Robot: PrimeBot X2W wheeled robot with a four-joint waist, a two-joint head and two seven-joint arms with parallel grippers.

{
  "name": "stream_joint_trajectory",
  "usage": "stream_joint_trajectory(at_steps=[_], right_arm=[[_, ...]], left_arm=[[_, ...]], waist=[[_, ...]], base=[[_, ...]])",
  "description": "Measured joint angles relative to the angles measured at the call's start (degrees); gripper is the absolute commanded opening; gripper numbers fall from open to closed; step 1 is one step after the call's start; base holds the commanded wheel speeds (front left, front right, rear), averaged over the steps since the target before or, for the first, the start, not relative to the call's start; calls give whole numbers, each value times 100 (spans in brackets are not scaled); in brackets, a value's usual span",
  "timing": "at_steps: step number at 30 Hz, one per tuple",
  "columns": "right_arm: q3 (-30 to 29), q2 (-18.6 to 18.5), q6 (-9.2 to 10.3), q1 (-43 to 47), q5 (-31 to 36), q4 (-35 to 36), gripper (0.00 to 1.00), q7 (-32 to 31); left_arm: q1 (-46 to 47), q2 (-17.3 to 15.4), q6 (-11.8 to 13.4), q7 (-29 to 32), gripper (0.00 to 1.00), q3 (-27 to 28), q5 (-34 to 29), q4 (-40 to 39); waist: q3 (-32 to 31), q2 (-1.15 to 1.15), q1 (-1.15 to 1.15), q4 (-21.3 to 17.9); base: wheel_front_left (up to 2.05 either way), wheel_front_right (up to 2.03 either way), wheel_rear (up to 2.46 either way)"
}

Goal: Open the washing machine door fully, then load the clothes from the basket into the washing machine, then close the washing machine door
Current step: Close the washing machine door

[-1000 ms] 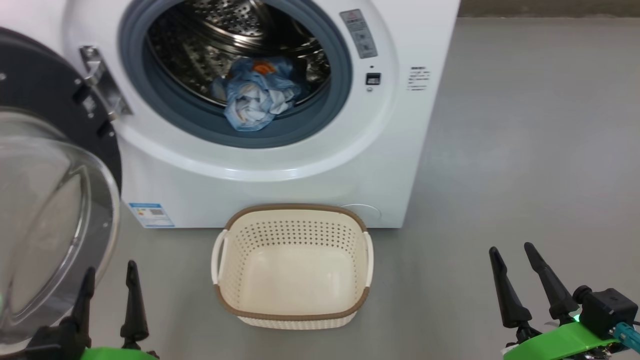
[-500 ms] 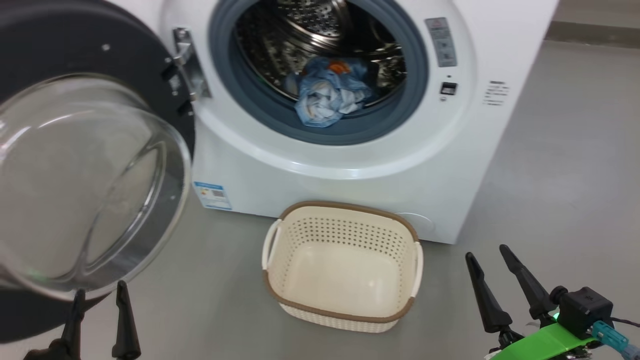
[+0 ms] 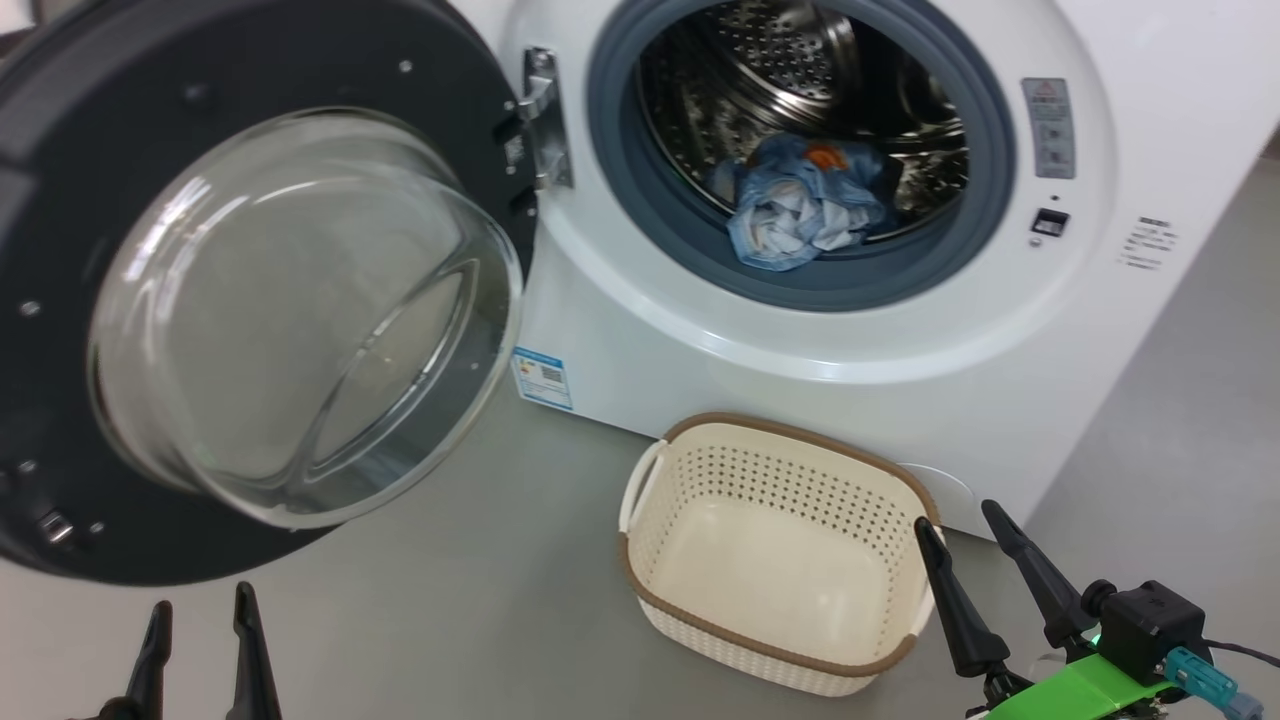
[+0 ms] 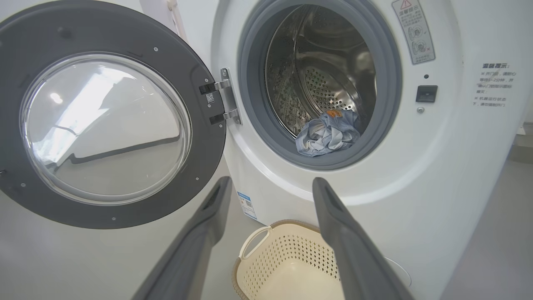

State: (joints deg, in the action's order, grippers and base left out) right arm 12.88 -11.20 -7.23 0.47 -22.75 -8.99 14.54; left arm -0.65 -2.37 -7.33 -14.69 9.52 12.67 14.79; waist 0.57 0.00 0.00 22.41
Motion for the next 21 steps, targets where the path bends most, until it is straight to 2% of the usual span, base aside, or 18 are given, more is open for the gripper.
stream_joint_trajectory(at_steps=[10, 21], right_arm=[[107, 2, 0, 1, -5, -30, 100, 0], [181, 2, 0, 5, -23, -43, 100, 0]], left_arm=[[-110, -1, 35, 0, 100, -34, 133, -26], [-214, -1, 81, 0, 100, -35, 147, -101]], waist=[[-104, 0, 0, 379], [-200, 0, 0, 453]], base=[[0, 0, 0], [0, 0, 0]])
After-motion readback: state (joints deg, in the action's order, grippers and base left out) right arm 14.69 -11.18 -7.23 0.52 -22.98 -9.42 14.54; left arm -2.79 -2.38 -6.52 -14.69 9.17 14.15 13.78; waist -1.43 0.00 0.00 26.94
